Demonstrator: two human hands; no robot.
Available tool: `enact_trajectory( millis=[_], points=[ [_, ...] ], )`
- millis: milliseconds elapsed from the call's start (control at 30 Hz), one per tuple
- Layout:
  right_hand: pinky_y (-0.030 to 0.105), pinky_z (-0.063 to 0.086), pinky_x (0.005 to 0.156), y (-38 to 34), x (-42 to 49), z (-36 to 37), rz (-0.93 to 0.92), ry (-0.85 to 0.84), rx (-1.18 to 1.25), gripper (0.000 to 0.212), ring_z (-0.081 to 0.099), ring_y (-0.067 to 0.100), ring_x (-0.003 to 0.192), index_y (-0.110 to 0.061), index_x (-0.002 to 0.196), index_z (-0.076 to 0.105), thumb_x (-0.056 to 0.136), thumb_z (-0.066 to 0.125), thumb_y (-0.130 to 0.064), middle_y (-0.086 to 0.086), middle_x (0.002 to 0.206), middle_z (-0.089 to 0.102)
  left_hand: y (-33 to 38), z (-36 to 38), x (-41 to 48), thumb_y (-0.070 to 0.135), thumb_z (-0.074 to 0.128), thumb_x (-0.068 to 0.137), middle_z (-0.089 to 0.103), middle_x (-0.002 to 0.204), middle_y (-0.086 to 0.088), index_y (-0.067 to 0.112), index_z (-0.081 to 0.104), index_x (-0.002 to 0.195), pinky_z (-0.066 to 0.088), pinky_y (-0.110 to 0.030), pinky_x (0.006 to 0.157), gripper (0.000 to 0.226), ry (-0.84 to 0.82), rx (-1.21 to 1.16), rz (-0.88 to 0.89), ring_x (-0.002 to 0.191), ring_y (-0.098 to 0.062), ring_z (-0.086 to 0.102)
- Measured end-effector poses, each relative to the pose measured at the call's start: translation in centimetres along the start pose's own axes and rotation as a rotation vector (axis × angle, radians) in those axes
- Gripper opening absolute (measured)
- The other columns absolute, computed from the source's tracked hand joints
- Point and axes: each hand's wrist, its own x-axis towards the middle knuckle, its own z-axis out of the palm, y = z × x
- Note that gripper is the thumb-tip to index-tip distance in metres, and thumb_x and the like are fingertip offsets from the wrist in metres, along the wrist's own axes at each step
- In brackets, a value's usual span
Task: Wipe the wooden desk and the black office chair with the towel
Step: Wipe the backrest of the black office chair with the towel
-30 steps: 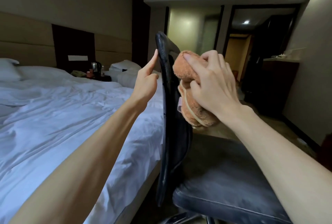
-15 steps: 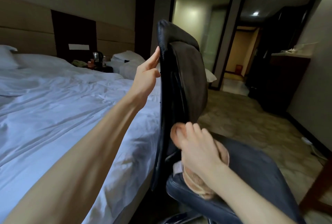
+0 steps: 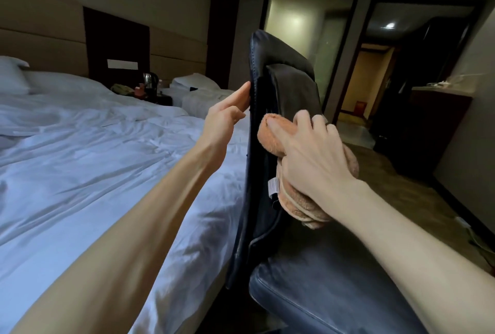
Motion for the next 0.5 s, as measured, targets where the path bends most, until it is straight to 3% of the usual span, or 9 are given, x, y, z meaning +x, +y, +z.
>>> enact_trajectory(
  millis=[67, 133, 233, 300, 367, 433, 500],
  points=[
    [0.045, 0.043, 0.079, -1.1, -0.4, 1.0, 0.048, -0.066, 0.057, 0.076, 0.048, 0.035, 0.1, -0.031, 0.161, 0.014, 0.096, 0.053, -0.029, 0.014, 0.122, 0.039, 0.0, -0.5, -0.1, -0.011, 0.033, 0.082, 0.064, 0.141, 0.011, 0.019, 0.056, 0.146, 0.039, -0.03, 0.117, 0.075, -0.017, -0.005, 0.011, 0.129, -0.001, 0.059],
    [0.041, 0.043, 0.067, -1.8, -1.7, 1.9, 0.084, -0.063, 0.104, 0.074, 0.046, 0.032, 0.086, -0.03, 0.162, 0.015, 0.097, 0.05, -0.03, 0.016, 0.117, 0.041, 0.0, -0.7, -0.2, -0.01, 0.033, 0.082, 0.065, 0.138, 0.013, 0.02, 0.056, 0.146, 0.038, -0.032, 0.117, 0.074, -0.033, -0.013, 0.017, 0.128, -0.001, 0.059],
    [0.033, 0.028, 0.052, -2.4, -3.8, 3.5, 0.03, -0.043, 0.074, 0.078, 0.036, 0.028, 0.065, -0.022, 0.156, 0.04, 0.082, 0.065, -0.03, 0.017, 0.1, 0.047, -0.3, -0.6, -0.1, -0.006, 0.033, 0.083, 0.064, 0.14, 0.015, 0.023, 0.054, 0.148, 0.035, -0.035, 0.118, 0.074, -0.056, -0.028, 0.018, 0.13, 0.0, 0.057],
    [0.033, 0.021, 0.05, -3.5, -5.6, 4.7, -0.031, -0.084, 0.057, 0.079, 0.04, 0.027, 0.057, -0.018, 0.142, 0.059, 0.065, 0.076, -0.026, 0.018, 0.087, 0.05, -0.5, -0.2, -0.1, -0.006, 0.033, 0.082, 0.063, 0.141, 0.013, 0.021, 0.053, 0.149, 0.04, -0.029, 0.113, 0.074, -0.051, -0.067, 0.019, 0.129, -0.001, 0.058],
    [0.032, 0.02, 0.049, -4.8, -7.5, 5.9, -0.084, -0.18, 0.075, 0.081, 0.046, 0.028, 0.053, -0.015, 0.131, 0.068, 0.052, 0.083, -0.021, 0.017, 0.079, 0.051, -0.5, -0.1, -0.3, -0.008, 0.03, 0.082, 0.062, 0.143, 0.007, 0.014, 0.051, 0.149, 0.047, -0.021, 0.105, 0.073, -0.045, -0.123, 0.019, 0.129, -0.004, 0.059],
    [0.03, 0.019, 0.048, -5.4, -8.9, 6.6, -0.12, -0.266, 0.096, 0.078, 0.047, 0.029, 0.048, -0.014, 0.121, 0.073, 0.044, 0.084, -0.024, 0.016, 0.075, 0.052, -0.8, -0.2, -0.6, -0.007, 0.029, 0.084, 0.063, 0.143, 0.004, 0.015, 0.055, 0.145, 0.045, -0.024, 0.11, 0.07, -0.053, -0.158, 0.046, 0.13, -0.007, 0.06],
    [0.029, 0.019, 0.047, -5.2, -9.3, 6.3, -0.116, -0.307, 0.118, 0.061, 0.048, 0.029, 0.045, -0.02, 0.11, 0.076, 0.05, 0.075, -0.03, 0.01, 0.073, 0.054, -0.9, -0.5, -0.6, -0.005, 0.028, 0.086, 0.065, 0.14, 0.002, 0.018, 0.058, 0.139, 0.042, -0.03, 0.114, 0.066, -0.078, -0.18, 0.069, 0.13, -0.01, 0.061]
  ],
)
